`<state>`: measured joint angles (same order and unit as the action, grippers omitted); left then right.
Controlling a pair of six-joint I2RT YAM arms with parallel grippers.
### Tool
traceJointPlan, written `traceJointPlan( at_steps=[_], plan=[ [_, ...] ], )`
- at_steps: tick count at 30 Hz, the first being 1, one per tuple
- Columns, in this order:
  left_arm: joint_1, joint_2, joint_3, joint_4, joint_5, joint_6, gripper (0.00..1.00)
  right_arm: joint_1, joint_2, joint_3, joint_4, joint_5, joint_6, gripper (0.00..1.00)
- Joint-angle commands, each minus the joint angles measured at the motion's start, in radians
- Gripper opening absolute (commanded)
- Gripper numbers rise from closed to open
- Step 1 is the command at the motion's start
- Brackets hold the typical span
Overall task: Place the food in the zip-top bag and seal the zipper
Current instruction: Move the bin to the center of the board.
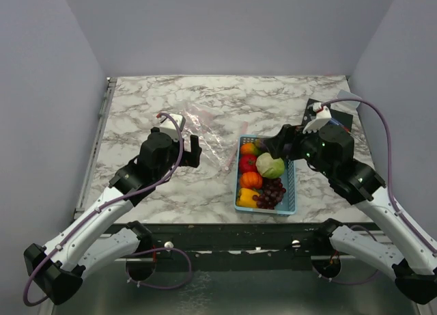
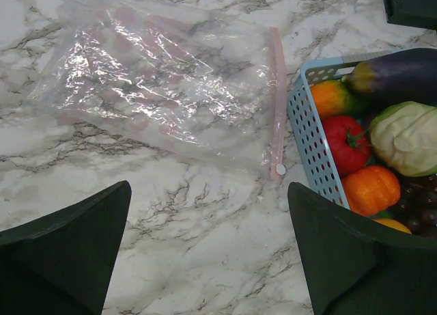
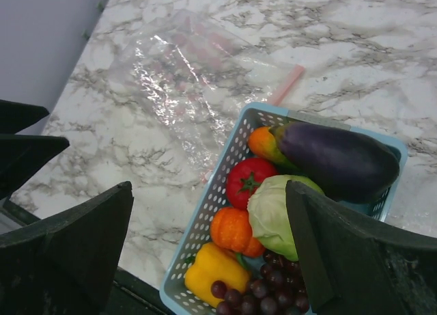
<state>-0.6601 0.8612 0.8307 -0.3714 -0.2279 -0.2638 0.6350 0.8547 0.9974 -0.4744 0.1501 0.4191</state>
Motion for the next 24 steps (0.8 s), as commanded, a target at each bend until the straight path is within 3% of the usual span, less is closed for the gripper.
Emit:
traceJointPlan(
  at_steps=[1,11,20,24],
  plan=[
    [0.004,-0.011,-0.010,-0.012,0.019,0.014,0.99,0.002,-0.050,-0.007,-0.010,-0.070,0.032,1.00],
    [0.004,-0.043,-0.015,-0.012,0.048,0.011,0.99,0.002,-0.075,-0.030,0.013,-0.140,0.020,1.00],
    [0.004,-0.080,-0.018,-0.012,0.019,0.012,0.99,0.005,0.053,-0.010,0.019,-0.343,0.036,0.97],
    [0.004,-0.099,-0.019,-0.014,0.004,0.013,0.99,0.056,0.115,0.007,0.026,-0.324,0.048,0.94]
  ],
)
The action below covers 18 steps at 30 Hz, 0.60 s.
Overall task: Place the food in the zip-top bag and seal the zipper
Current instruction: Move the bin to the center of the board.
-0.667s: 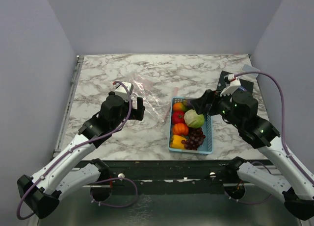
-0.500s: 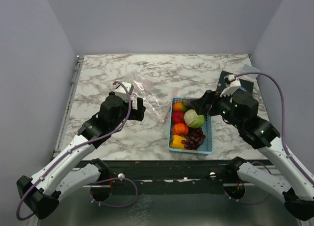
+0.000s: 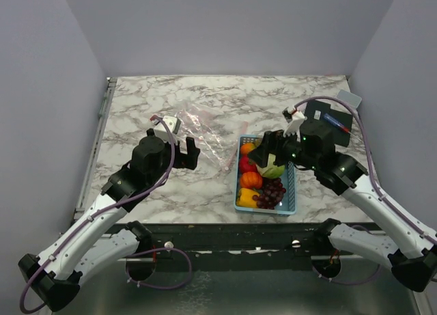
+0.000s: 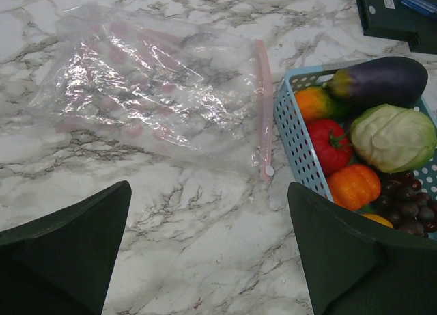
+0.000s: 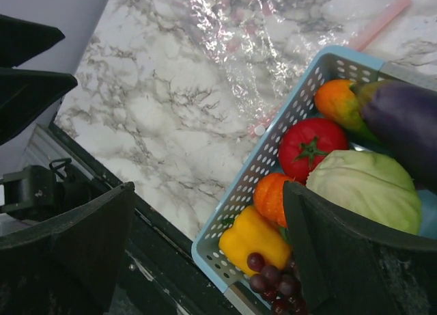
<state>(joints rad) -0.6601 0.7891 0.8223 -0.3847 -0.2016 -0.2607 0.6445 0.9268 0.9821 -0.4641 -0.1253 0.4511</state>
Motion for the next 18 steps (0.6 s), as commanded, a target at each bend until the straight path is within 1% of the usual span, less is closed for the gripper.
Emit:
traceJointPlan(
  at_steps=[1,5,10,14,18],
  plan=[
    [0.004,-0.032,-0.012,-0.002,-0.027,0.009,0.99,0.071,0.056,0.030,0.016,-0.026,0.018,0.94],
    [0.004,-0.051,-0.014,-0.003,-0.057,0.011,0.99,0.171,0.138,0.074,-0.003,0.079,0.028,0.91],
    [0.004,-0.065,-0.014,-0.011,-0.082,0.009,0.99,0.284,0.264,0.144,-0.052,0.238,0.043,0.84],
    [0.004,-0.078,-0.014,-0.012,-0.084,0.007,0.99,0.346,0.353,0.200,-0.094,0.327,0.062,0.77],
    [0.005,-0.093,-0.015,-0.012,-0.088,0.005,0.99,0.376,0.418,0.246,-0.139,0.406,0.096,0.73]
  ],
)
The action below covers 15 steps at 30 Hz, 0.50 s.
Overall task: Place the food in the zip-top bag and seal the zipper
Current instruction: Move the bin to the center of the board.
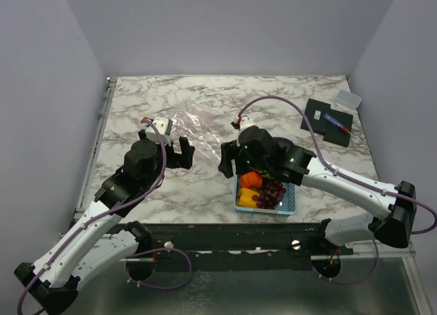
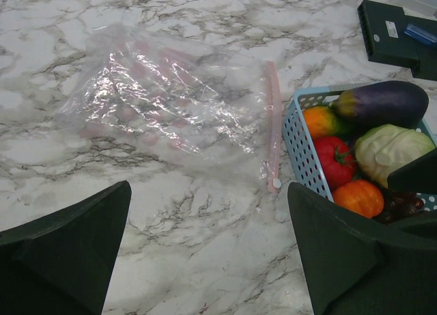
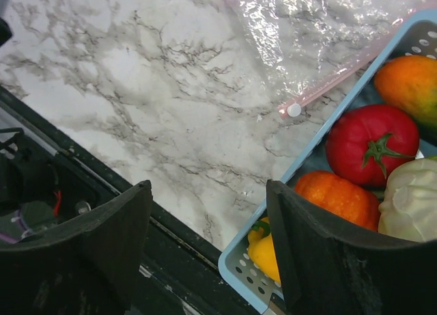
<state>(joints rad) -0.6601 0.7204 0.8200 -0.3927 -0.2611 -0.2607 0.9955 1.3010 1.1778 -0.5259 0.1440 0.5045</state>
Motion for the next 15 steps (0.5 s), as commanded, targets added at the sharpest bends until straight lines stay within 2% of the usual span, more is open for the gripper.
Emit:
traceJointPlan(
  at_steps=[1,8,15],
  plan=[
    [0.004,-0.027,-0.013,-0.004,-0.029,0.004,0.99,0.028,0.056,0.057,-0.084,0.151,0.051,0.72],
    [0.005,-0.036,-0.012,-0.004,-0.027,0.002,0.99,0.034,0.145,0.060,-0.124,0.300,0.104,0.66],
    [0.005,-0.039,-0.016,-0.004,-0.010,0.003,0.99,0.034,0.232,0.075,-0.141,0.369,0.186,0.60]
  ],
)
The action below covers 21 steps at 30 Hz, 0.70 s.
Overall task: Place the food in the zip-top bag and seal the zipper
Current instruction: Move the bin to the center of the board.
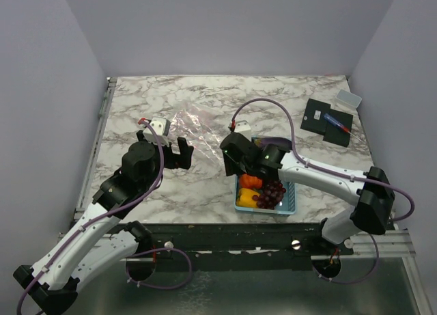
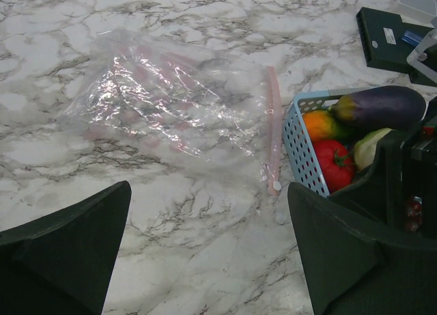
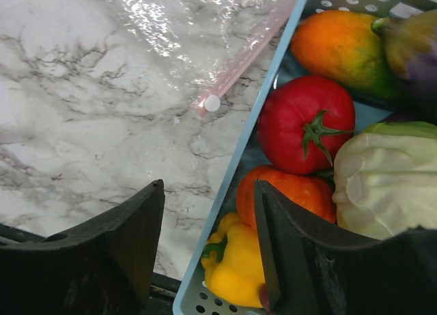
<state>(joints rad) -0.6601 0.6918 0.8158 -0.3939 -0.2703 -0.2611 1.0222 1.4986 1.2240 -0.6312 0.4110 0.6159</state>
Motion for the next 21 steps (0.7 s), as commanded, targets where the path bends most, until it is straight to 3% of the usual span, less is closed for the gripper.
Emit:
traceJointPlan(
  at_steps=[1,21],
  plan=[
    [0.005,-0.009,-0.011,-0.003,0.002,0.003,0.99,0.007,0.045,0.031,-0.037,0.110,0.085,0.59],
    [0.004,-0.020,-0.013,-0.003,0.018,0.002,0.99,0.007,0.214,0.066,-0.047,0.218,0.191,0.46]
  ],
)
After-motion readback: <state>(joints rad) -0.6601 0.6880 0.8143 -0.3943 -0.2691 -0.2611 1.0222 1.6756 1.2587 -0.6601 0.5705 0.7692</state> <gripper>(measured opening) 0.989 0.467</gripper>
